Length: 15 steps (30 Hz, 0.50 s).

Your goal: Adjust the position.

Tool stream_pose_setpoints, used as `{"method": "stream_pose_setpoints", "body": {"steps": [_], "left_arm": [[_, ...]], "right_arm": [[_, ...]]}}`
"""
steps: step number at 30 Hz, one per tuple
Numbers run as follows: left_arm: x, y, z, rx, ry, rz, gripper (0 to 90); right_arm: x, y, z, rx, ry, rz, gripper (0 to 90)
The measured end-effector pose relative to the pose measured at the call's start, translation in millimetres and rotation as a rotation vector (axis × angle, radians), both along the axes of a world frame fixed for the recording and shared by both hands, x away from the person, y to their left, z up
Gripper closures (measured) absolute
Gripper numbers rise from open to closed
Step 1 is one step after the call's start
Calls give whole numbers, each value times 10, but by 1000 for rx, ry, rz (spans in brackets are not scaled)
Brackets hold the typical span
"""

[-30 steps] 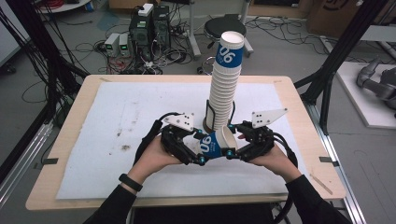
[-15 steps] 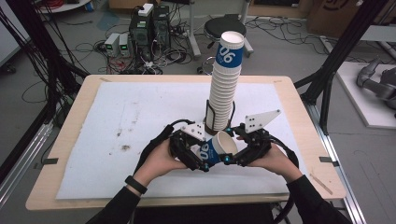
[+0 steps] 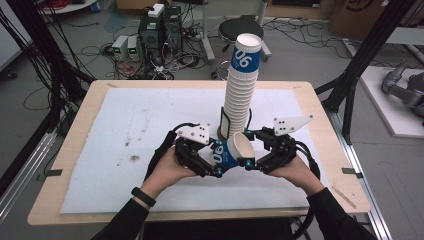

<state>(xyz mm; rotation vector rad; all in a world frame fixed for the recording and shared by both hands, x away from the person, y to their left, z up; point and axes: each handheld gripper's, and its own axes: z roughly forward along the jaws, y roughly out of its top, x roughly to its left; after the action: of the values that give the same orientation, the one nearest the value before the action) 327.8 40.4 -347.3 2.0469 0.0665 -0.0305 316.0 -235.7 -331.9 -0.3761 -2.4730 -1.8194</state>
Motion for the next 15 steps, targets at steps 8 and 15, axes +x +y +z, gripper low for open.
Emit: {"method": "stream_pose_setpoints", "body": {"steps": [8, 15], "left_arm": [[40, 138, 30, -123, 5, 51, 302], [27, 117, 30, -171, 24, 39, 302]], "right_arm": [[37, -88, -8, 60, 11, -49, 160], [37, -8, -49, 101, 48, -30, 160]]}}
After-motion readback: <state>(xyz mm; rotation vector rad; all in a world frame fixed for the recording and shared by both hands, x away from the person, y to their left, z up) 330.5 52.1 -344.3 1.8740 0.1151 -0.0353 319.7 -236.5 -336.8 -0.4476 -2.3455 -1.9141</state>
